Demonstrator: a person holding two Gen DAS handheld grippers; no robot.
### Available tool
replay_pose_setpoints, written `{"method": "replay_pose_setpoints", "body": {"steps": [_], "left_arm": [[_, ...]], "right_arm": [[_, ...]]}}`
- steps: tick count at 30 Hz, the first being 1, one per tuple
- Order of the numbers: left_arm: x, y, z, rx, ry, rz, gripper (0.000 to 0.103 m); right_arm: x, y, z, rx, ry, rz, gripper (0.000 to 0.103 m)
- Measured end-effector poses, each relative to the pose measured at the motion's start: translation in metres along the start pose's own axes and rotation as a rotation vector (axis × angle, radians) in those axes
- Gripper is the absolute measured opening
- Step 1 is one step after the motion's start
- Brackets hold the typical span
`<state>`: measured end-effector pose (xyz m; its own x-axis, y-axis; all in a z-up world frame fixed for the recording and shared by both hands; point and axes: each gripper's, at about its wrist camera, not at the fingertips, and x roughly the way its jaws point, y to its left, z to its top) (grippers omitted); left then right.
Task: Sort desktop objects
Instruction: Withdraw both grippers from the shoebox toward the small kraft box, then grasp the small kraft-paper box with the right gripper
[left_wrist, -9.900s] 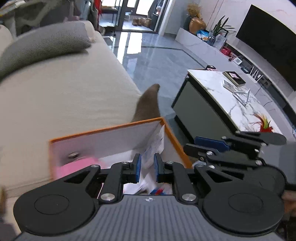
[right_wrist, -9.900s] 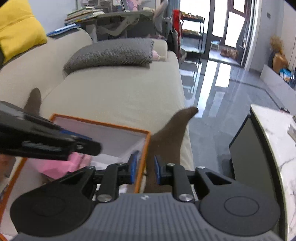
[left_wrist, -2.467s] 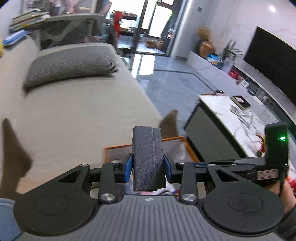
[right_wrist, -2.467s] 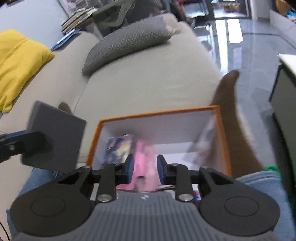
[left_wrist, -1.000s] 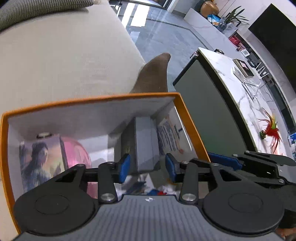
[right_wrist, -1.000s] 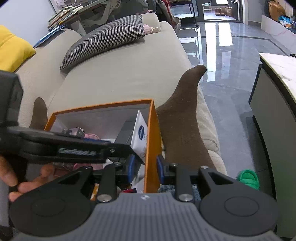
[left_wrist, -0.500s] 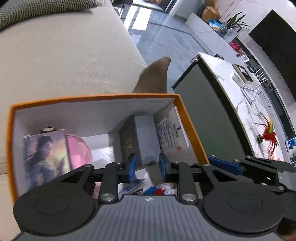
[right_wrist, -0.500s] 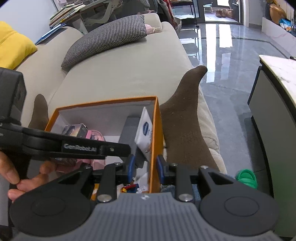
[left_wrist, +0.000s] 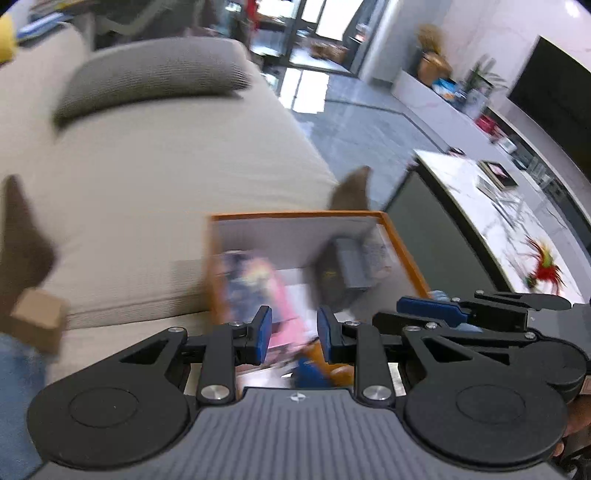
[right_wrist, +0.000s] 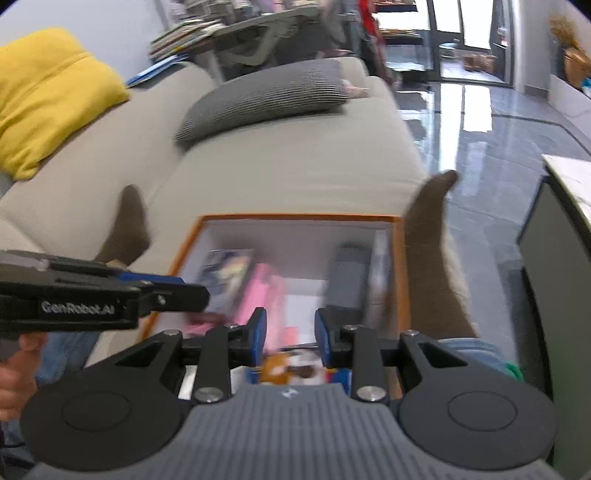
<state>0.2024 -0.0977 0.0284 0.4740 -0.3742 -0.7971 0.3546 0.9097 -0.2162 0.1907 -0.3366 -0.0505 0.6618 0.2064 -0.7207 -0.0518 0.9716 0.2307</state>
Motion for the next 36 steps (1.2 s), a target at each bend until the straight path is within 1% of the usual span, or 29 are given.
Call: {"method": "replay_pose_setpoints", "body": {"steps": [8,13,18,22,24,27,28,29,31,34,36], "left_arm": [[-0.059,0.077,-0.026,-0.076,-0.018,0.176,0.03],[-0.083,0.118,-0.039,-0.114,-0.028,0.231,0.03],[-0.092,0.153,-0.049,-0.143,-0.022,0.237,0.03],[-0.088,0.176,-0.054,-0.153,-0.005,0.232,0.029],[-0.082,0.187,-0.053,-0.163,0.009,0.232,0.029],[-0.075,0.199,-0.049,-0.17,0.025,0.225,0.03],[-0.072,0.203,-0.048,-0.174,0.029,0.225,0.029],[-0.069,0.207,-0.048,-0.18,0.031,0.227,0.029],[-0.062,0.217,-0.047,-0.196,0.035,0.228,0.03],[-0.053,0.227,-0.045,-0.218,0.048,0.232,0.029],[-0.047,0.233,-0.043,-0.217,0.055,0.237,0.029]], "right_arm": [[0.017,0.089,-0.004,-0.15,0.028,0.119,0.031],[0.035,0.141,-0.003,-0.233,0.06,0.176,0.031],[0.055,0.179,-0.003,-0.318,0.097,0.194,0.032],[0.075,0.207,-0.002,-0.431,0.126,0.21,0.032],[0.087,0.222,-0.001,-0.509,0.139,0.224,0.035],[0.108,0.241,0.001,-0.631,0.163,0.24,0.037],[0.116,0.245,0.002,-0.668,0.171,0.251,0.041],[0.124,0.249,0.003,-0.696,0.177,0.258,0.043],[0.142,0.257,0.005,-0.755,0.192,0.271,0.044],[0.17,0.269,0.004,-0.832,0.21,0.283,0.051],[0.185,0.277,0.001,-0.894,0.209,0.271,0.051]]}}
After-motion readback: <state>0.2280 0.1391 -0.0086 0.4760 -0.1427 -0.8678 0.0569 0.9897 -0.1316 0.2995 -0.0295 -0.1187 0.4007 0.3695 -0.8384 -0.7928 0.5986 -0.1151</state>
